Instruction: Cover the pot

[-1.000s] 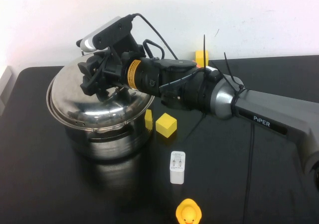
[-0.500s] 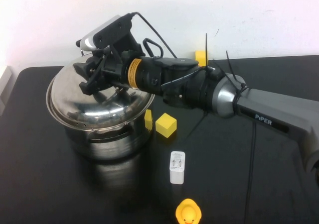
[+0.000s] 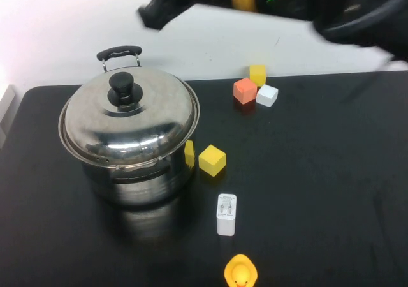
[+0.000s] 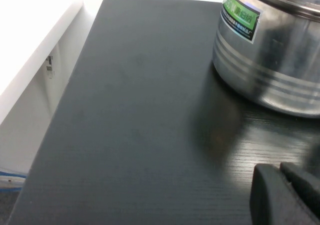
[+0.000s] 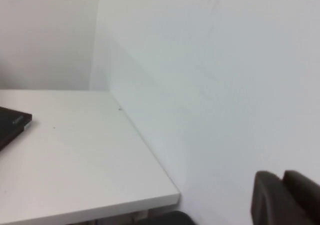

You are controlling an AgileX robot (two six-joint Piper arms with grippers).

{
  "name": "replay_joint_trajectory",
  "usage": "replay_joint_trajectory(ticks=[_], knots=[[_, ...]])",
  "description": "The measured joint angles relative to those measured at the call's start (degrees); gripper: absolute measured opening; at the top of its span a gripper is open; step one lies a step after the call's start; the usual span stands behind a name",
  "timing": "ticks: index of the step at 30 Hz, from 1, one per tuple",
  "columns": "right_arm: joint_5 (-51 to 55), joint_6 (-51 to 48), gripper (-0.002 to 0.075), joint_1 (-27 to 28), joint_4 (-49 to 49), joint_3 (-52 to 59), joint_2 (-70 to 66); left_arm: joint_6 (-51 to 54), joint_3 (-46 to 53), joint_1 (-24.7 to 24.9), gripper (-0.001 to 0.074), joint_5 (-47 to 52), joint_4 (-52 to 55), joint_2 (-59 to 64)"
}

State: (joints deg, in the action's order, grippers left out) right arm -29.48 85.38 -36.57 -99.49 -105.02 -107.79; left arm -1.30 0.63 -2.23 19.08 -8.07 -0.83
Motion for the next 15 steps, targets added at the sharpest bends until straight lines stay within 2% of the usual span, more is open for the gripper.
replay_joint_trajectory(ticks=[4,8,15], knots=[[3.9,-0.4,0.0007,0.1,-0.8,9.3,9.3,0.0,0.0,0.0,-0.0002,0.0,0.0,0.0],[12.5,-1.0,0.0000,0.1,-0.9,20.6,19.0,0.0,0.0,0.0,-0.0002,0.0,0.0,0.0],[21.7,-3.7,-0.0001,0.1,-0.7,32.9,35.0,0.0,0.0,0.0,-0.0002,0.0,0.0,0.0]])
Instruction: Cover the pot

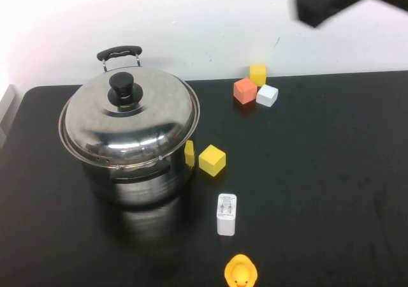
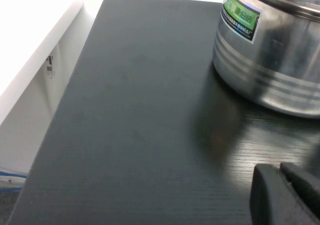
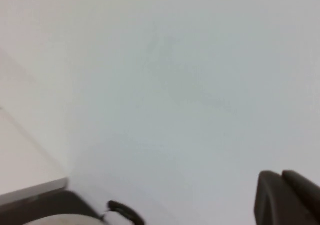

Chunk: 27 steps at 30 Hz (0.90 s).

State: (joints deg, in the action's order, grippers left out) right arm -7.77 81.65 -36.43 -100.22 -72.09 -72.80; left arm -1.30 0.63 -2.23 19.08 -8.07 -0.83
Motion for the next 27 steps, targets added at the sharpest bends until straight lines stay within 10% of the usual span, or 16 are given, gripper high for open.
replay_joint_trajectory(ticks=[27], knots=[[16.6,-2.7,-0.0002,0.0,1.1,36.9,44.3,0.0,0.0,0.0,-0.0002,0.0,0.0,0.0]])
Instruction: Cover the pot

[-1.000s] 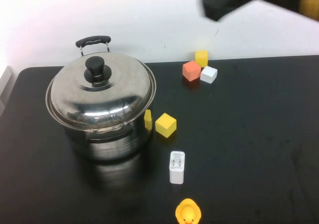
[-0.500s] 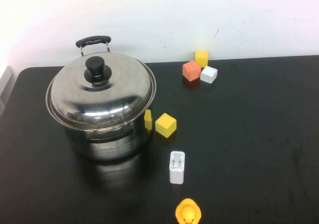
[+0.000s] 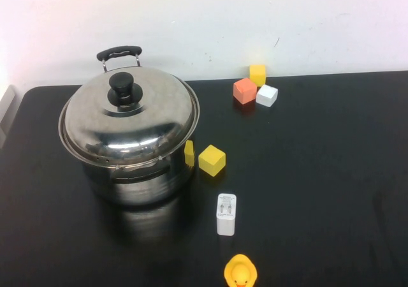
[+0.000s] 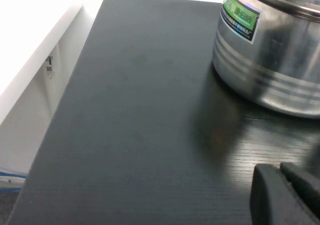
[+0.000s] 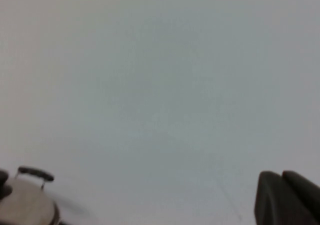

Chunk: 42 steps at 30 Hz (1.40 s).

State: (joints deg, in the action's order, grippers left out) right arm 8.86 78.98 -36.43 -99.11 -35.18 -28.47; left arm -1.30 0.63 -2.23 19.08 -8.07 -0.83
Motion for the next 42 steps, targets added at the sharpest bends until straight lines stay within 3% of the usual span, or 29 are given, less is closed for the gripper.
replay_joint_trajectory(ticks=[5,10,15,20,22,24,28,31,36,42], knots=[[-4.2,1.5,-0.0002,0.0,0.0,7.5,4.2,0.0,0.0,0.0,-0.0002,0.0,0.0,0.0],[-8.9,9.2,-0.0002,0.0,0.0,11.9,5.3,0.0,0.0,0.0,-0.0002,0.0,0.0,0.0],[-10.1,13.5,-0.0002,0.0,0.0,12.8,5.3,0.0,0.0,0.0,-0.0002,0.0,0.0,0.0],[-12.4,11.7,-0.0002,0.0,1.5,12.8,5.3,0.0,0.0,0.0,-0.0002,0.0,0.0,0.0],[-12.6,2.2,-0.0002,0.0,8.8,12.9,5.3,0.0,0.0,0.0,-0.0002,0.0,0.0,0.0],[-11.9,-13.4,-0.0002,0.0,23.4,13.4,5.3,0.0,0.0,0.0,-0.0002,0.0,0.0,0.0],[-2.3,-64.5,-0.0002,0.0,68.2,14.0,5.3,0.0,0.0,0.0,-0.0002,0.0,0.0,0.0],[5.8,-90.0,-0.0002,0.1,94.6,15.0,5.3,0.0,0.0,0.0,-0.0002,0.0,0.0,0.0],[2.2,-100.5,-0.0002,5.4,103.5,21.8,8.4,0.0,0.0,0.0,-0.0002,0.0,0.0,0.0],[-3.0,-102.2,-0.0002,21.6,104.7,30.0,17.6,0.0,0.0,0.0,-0.0002,0.0,0.0,0.0]])
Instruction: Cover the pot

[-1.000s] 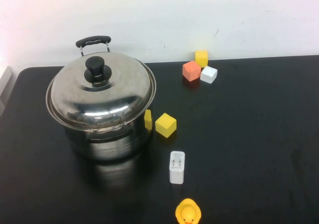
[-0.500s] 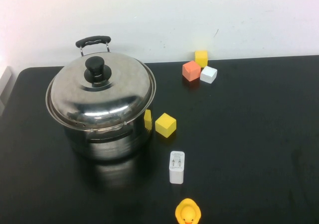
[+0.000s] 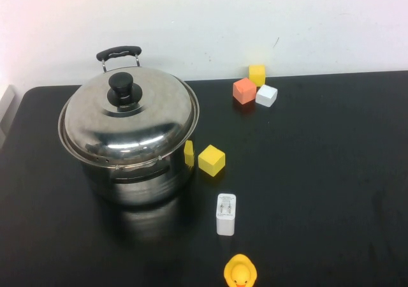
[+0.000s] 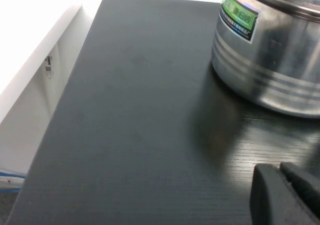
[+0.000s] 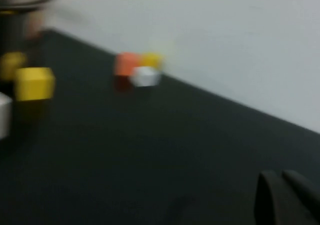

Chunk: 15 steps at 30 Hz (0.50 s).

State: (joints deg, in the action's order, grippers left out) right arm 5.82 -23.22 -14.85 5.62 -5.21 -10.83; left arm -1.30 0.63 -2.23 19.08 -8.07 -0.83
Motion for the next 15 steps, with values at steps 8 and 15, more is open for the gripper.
replay_joint_trajectory(ticks=[8,15], knots=[[-0.5,0.1,-0.0002,16.3,0.3,6.6,11.2,0.0,0.0,0.0,-0.0002,0.0,0.0,0.0],[2.1,14.9,-0.0002,15.7,-8.2,6.8,11.5,0.0,0.0,0.0,-0.0002,0.0,0.0,0.0]])
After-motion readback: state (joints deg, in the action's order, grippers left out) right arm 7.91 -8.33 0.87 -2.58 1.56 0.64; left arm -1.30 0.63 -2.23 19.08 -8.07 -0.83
